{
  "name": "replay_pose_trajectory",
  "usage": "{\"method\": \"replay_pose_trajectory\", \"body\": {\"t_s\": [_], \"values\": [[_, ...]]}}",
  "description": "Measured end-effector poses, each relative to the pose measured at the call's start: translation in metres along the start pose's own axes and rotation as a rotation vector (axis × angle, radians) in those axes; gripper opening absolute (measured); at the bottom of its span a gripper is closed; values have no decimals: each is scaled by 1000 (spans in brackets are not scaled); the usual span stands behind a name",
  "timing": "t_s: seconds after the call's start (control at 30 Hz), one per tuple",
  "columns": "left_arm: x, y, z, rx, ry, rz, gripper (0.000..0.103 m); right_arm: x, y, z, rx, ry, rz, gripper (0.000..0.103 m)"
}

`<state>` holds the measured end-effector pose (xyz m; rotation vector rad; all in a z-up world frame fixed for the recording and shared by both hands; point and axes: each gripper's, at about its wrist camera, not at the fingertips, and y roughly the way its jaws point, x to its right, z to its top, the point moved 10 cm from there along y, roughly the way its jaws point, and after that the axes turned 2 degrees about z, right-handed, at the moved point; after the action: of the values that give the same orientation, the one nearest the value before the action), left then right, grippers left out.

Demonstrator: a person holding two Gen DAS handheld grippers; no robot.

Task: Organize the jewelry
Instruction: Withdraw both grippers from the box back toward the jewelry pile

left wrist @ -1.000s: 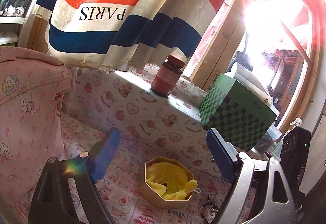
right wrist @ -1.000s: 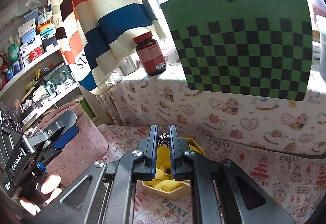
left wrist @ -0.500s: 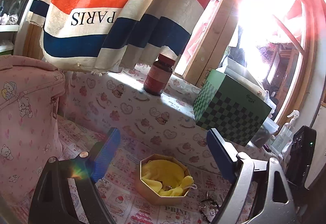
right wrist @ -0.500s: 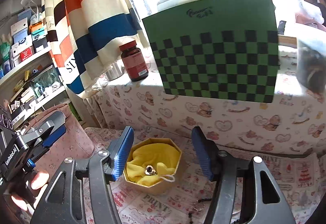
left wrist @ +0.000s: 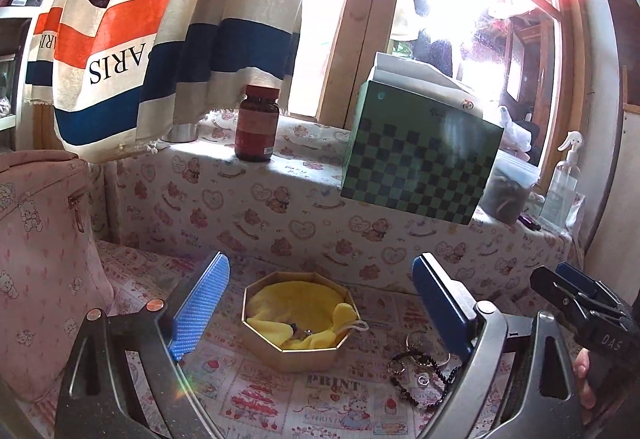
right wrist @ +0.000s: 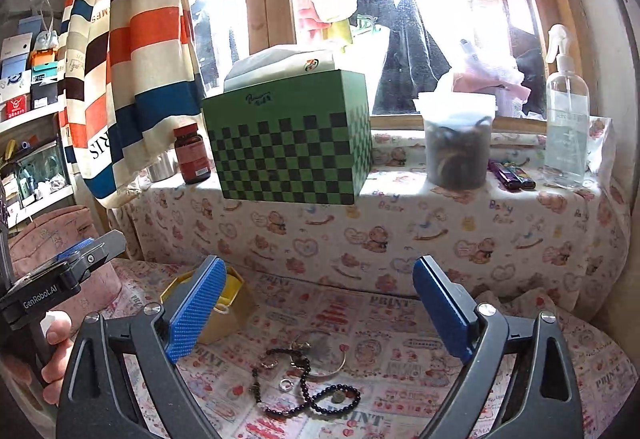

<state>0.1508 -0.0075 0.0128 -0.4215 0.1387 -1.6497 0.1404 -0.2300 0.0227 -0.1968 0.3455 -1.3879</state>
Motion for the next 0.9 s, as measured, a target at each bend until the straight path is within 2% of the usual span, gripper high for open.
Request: {"method": "replay_pose_trajectory", "body": {"t_s": [0.1,0.2,0.4,0.57,0.67,0.73,0.8,0.9], "values": [[6,2,-5,2,48,33,94,11,2,-7,14,24,-15,103],[10,4,-10,4,80,62,97,21,7,-17,-22,49,-21,103],[22,8,-21,-25,132,50,97,44,2,-22,-15,62,-95,103],[26,8,-24,-9,175,81,97,58,3,-25,-38,119,-103,103],[23,6,-22,-2,154,76,97,56,10,-32,-82,112,-97,103],[19,3,-19,4,124,67,97,46,16,-39,-121,80,-65,103],[12,1,-14,22,103,92,97,27,24,-50,-176,1,-32,103],[4,0,-9,31,71,107,97,-2,33,-68,-217,-169,-69,103]]}}
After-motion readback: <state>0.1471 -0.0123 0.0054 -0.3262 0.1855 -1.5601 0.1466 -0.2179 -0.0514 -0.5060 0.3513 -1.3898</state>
